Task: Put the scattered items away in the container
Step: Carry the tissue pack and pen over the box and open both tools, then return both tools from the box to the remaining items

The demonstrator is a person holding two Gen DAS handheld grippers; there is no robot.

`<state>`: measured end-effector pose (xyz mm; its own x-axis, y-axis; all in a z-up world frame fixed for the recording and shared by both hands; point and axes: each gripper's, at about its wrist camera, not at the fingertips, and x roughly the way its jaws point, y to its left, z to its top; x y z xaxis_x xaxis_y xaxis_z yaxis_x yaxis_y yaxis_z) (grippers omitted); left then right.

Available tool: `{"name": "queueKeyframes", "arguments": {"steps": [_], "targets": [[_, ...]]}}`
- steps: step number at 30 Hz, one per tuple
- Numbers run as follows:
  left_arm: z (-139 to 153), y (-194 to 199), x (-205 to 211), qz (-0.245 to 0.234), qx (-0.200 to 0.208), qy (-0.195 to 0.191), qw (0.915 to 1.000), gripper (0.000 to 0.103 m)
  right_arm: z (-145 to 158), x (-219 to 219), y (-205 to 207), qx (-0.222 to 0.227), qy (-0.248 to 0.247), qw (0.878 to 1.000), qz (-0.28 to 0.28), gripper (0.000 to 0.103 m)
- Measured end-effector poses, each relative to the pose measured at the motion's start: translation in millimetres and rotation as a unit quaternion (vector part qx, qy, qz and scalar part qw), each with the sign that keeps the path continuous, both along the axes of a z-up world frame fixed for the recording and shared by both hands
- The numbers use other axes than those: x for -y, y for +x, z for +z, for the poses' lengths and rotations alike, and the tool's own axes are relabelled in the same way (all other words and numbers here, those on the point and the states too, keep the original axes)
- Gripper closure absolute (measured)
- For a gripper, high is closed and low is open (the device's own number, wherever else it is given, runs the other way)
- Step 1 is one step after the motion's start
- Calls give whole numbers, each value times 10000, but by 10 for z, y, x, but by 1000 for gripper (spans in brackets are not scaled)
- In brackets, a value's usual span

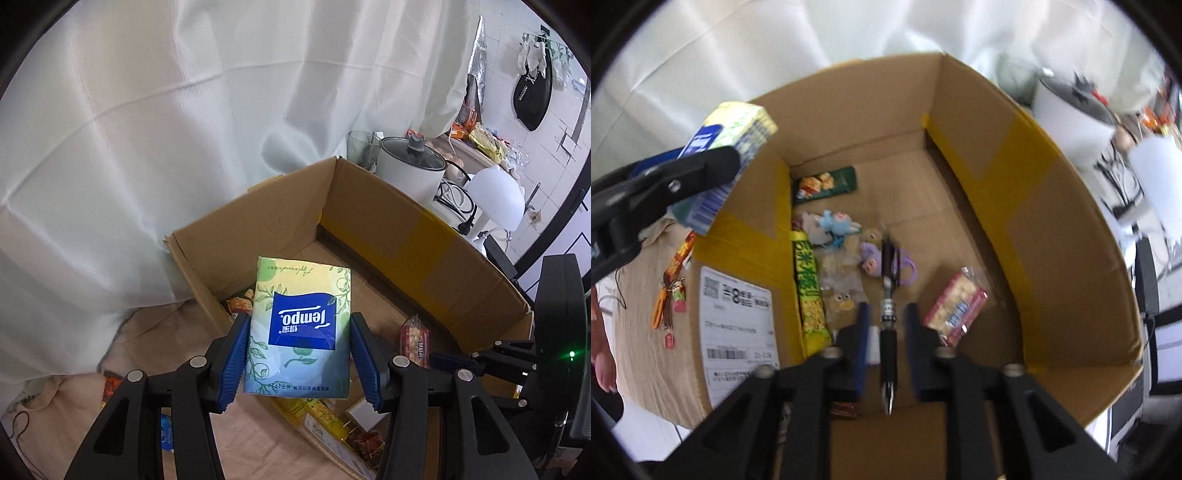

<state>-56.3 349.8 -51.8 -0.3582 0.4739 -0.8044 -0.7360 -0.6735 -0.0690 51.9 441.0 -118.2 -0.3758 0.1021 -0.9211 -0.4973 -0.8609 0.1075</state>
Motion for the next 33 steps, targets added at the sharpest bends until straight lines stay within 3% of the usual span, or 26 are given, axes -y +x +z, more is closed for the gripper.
{"name": "queueKeyframes", "arguments": {"steps": [1, 3, 8, 12, 21, 22, 25, 30, 32, 33], "targets": [[-20, 1, -24, 0, 17, -9, 10000, 50, 2, -20, 30, -7, -16, 10000, -56, 56], [-59, 3, -102, -21, 32, -38, 10000, 49, 54, -39, 119, -31, 166, 9997, -162, 24], [-137, -4, -280, -55, 229, -152, 9996, 49, 233, -94, 380, -211, 527, 9971, -514, 0], [-223, 6, -463, -87, 291, -291, 9991, 49, 304, -175, 563, -394, 535, 9950, -745, 0], [-461, -31, -649, 86, 684, -555, 9961, 47, 374, -118, 603, -475, 617, 9948, -653, 0], [-484, -28, -665, 44, 648, -644, 9958, 44, 375, -112, 609, -484, 627, 9948, -641, 0], [-515, -2, -689, -149, 624, -697, 9955, 16, 371, -88, 618, -459, 687, 9949, -579, 0], [-481, 22, -661, -153, 417, -759, 9961, 10, 370, -72, 621, -444, 717, 9948, -580, 0], [-448, 31, -650, -164, 346, -749, 9965, 0, 372, -74, 620, -442, 713, 9948, -571, 0], [-422, 32, -634, -157, 298, -728, 9968, 0, 370, -74, 620, -448, 708, 9948, -574, 0]]}}
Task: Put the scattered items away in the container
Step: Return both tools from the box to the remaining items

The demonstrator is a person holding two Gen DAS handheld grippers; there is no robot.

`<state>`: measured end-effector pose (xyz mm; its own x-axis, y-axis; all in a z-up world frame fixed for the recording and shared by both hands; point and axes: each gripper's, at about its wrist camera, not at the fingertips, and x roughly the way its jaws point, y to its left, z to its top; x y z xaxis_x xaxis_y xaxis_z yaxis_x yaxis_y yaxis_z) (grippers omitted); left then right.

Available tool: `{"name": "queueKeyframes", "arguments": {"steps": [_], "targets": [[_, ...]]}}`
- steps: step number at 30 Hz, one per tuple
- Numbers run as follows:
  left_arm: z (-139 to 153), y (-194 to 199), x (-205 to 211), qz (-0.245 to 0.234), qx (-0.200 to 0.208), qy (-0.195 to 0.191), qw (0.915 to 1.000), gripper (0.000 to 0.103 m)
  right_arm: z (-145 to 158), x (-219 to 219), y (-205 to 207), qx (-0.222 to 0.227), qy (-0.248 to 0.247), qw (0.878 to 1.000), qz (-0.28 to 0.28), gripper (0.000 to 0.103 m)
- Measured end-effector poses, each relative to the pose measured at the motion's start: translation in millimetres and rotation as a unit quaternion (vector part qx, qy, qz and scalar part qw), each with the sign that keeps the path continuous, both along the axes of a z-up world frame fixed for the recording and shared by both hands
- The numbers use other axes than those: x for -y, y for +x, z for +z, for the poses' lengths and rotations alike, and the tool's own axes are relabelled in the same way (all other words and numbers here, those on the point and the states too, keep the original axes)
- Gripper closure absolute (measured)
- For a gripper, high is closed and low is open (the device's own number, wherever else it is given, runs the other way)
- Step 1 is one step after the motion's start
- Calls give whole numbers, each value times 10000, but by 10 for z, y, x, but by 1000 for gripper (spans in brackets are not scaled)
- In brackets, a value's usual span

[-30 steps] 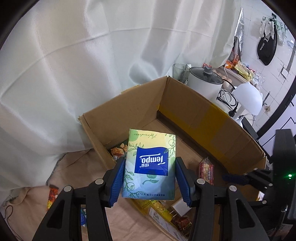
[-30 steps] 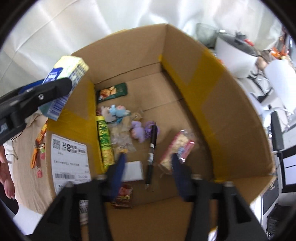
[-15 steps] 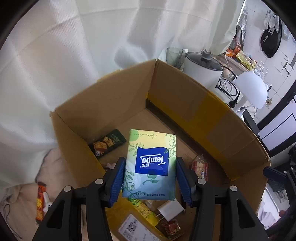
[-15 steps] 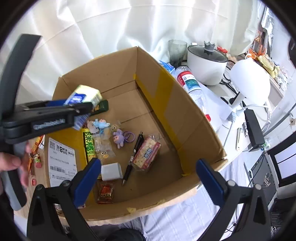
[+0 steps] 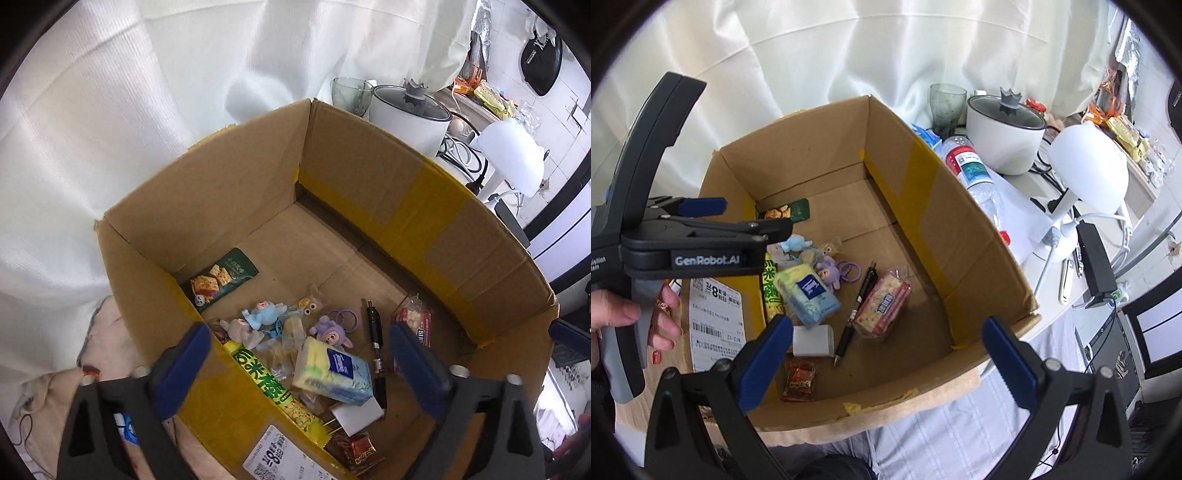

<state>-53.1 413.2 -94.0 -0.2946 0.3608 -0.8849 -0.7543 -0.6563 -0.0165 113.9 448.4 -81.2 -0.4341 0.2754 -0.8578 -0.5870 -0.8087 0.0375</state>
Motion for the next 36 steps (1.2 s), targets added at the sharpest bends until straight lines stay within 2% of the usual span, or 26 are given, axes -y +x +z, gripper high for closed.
{"name": "queueKeyframes", "arguments": {"steps": [4, 8, 12, 14, 20, 22, 24, 27, 31, 34, 36], "targets": [[157, -35, 116, 126, -90, 149, 9998, 0, 37, 26, 7, -35, 9, 10000, -8, 0], [368, -75, 384, 279, -222, 389, 9986, 0, 227, 161, -52, -257, 206, 9994, 118, 0], [591, -229, 953, 777, -338, 739, 9937, 0, 450, 479, -316, -590, 301, 9959, 622, 0], [664, -318, 1275, 1089, -562, 802, 9892, 0, 487, 672, -518, -601, 355, 9933, 924, 0], [760, -462, 2448, 2219, -1238, 596, 9653, 0, 595, 1385, -1029, -836, 730, 9797, 1667, 0], [730, -432, 2821, 2561, -1561, 337, 9534, 0, 604, 1618, -1171, -925, 738, 9742, 1920, 0], [666, -411, 3073, 2811, -1690, 82, 9446, 0, 583, 1826, -1289, -1008, 801, 9688, 2116, 0], [487, -384, 3466, 3176, -1510, -129, 9360, 0, 460, 2038, -1473, -865, 903, 9657, 2275, 0], [209, -317, 3813, 3270, -1095, -15, 9386, 0, 194, 2257, -1682, -646, 564, 9601, 2661, 0], [-20, -240, 3934, 3296, -911, -81, 9397, 1, 0, 2353, -1748, -527, 514, 9548, 2881, 0], [-128, -190, 3967, 3362, -762, 4, 9387, 4, -193, 2407, -1786, -427, 551, 9513, 3002, 0]]}}
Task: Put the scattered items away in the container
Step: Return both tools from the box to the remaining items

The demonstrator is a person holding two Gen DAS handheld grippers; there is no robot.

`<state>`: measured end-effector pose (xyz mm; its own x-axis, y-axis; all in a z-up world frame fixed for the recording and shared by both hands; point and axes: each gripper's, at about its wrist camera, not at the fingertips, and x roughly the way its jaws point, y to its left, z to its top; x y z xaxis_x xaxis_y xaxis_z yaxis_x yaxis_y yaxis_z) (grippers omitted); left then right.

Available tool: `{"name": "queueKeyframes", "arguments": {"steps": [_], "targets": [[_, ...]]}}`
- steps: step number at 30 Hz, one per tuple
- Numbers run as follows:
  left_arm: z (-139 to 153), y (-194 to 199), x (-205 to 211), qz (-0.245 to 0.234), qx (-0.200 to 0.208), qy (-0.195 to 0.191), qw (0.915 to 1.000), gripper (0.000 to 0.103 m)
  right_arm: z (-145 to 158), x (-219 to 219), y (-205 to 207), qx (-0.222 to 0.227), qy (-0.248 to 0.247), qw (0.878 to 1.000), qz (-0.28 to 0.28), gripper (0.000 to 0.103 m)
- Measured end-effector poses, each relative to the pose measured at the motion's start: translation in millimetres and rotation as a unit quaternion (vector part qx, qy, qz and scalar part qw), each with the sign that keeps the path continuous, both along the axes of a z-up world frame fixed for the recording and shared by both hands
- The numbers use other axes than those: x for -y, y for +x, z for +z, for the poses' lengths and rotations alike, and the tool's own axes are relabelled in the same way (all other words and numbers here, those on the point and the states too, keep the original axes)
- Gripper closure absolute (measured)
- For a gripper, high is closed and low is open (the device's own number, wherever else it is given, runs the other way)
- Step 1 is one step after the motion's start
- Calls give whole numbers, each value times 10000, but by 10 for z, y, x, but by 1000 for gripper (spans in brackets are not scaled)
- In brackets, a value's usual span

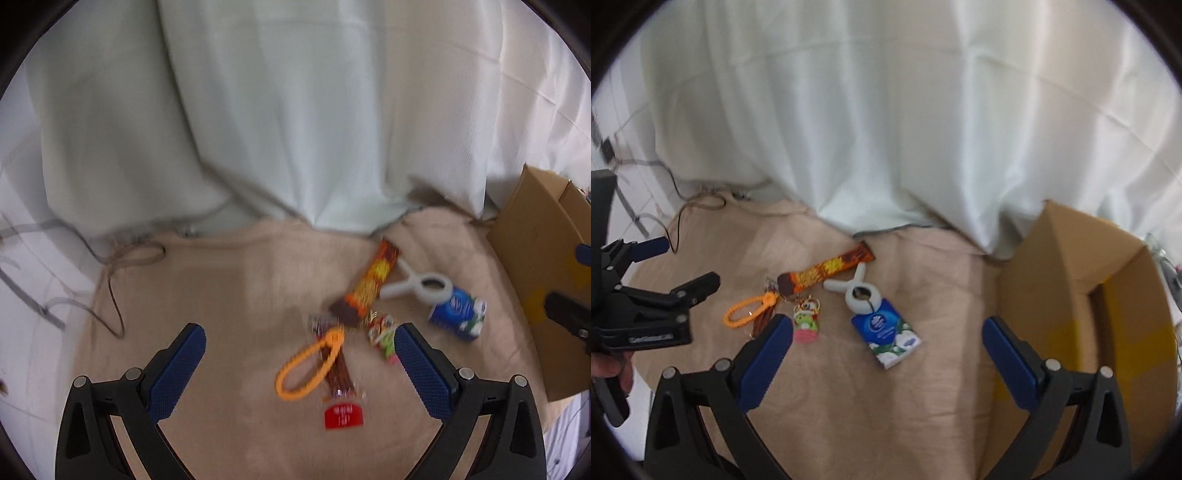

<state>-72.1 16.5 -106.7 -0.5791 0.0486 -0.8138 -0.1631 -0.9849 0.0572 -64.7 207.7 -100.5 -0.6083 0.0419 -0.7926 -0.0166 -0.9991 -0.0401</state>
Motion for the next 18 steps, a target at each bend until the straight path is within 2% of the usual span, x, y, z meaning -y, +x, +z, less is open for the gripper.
{"name": "queueKeyframes", "arguments": {"steps": [2, 4, 9, 12, 18], "targets": [[-166, 3, 13, 11, 183, 168, 9997, 21, -229, 31, -70, 231, 76, 9997, 66, 0], [-304, 6, 38, 21, 367, 219, 9991, 32, -420, 44, -132, 457, 116, 9988, 162, 2], [-519, 35, 21, -6, 567, 200, 9982, 32, -742, 24, -232, 782, 271, 9957, 411, 3], [-588, 18, 40, 34, 652, 223, 9976, 32, -883, 2, -309, 882, 616, 9931, 472, 3], [-635, 4, 110, 115, 750, 266, 9968, 32, -1075, -61, -443, 1130, 664, 9901, 496, 3]]}}
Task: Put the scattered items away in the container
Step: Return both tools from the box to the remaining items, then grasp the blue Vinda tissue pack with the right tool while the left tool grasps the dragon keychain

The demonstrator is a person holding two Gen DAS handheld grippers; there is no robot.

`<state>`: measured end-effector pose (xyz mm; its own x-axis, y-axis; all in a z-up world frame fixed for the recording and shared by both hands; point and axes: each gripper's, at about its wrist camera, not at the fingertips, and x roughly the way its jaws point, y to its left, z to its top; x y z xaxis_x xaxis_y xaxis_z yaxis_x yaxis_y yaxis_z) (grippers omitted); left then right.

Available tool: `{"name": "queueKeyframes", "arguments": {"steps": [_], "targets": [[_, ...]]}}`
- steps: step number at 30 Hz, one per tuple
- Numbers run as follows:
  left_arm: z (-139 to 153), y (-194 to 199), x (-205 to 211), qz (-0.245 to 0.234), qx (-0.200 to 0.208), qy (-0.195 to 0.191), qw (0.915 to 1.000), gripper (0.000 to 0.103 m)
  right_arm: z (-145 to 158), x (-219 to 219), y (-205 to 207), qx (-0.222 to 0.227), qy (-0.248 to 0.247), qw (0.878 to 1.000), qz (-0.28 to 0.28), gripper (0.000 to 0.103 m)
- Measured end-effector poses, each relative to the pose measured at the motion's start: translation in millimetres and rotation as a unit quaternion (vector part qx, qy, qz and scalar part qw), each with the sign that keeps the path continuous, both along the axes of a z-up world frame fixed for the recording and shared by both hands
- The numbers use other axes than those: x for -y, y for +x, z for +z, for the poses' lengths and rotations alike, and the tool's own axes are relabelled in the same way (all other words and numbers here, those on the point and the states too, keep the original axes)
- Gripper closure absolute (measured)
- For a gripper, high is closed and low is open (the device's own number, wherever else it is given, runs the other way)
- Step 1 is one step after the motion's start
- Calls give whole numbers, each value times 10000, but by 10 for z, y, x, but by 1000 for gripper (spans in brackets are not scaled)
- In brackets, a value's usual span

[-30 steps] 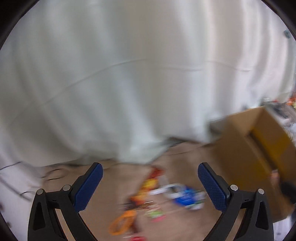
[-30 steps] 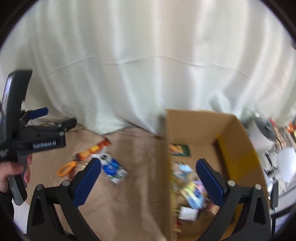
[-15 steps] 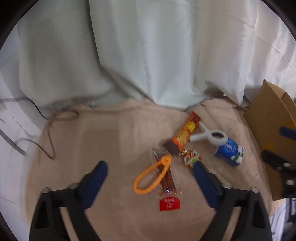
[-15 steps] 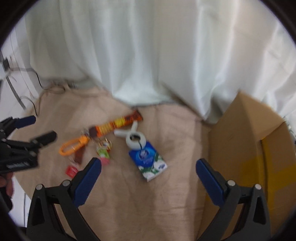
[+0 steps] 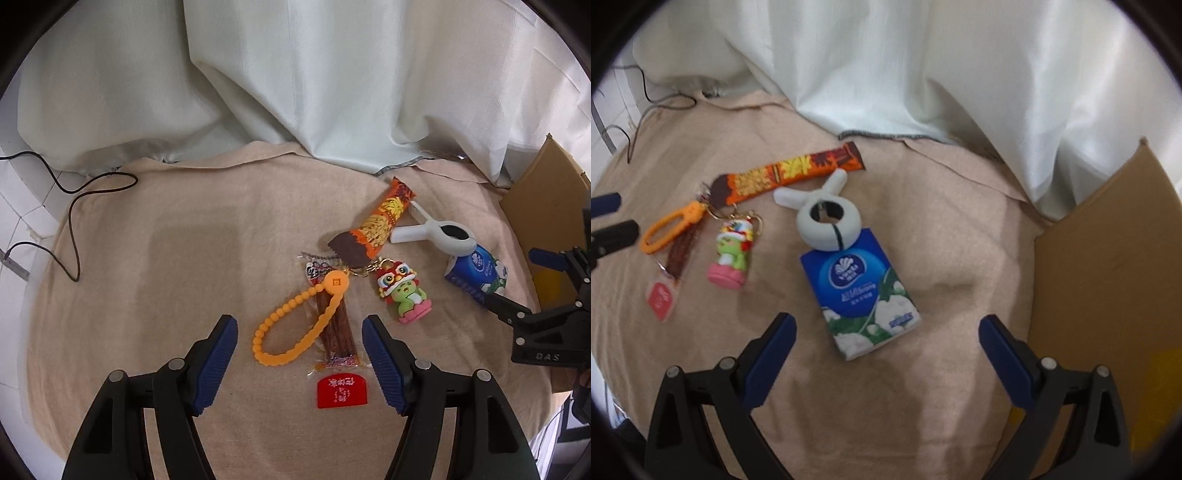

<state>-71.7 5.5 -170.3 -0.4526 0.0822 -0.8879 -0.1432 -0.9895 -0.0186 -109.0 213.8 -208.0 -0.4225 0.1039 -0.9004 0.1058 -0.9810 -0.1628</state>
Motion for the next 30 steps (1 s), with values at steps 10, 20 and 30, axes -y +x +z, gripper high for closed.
{"name": "queueKeyframes", "arguments": {"steps": [10, 20, 30], "targets": [[-20, 0, 31, -8, 67, 87, 9999, 32, -249, 44, -84, 275, -106, 9991, 298, 33], [26, -11, -35, -50, 105, 211, 9997, 32, -188, -22, 46, 343, -949, 9948, 163, 38], [-24, -123, -396, 13, 441, 542, 9976, 32, 268, -129, 531, -34, -1266, 9915, -314, 39]]}}
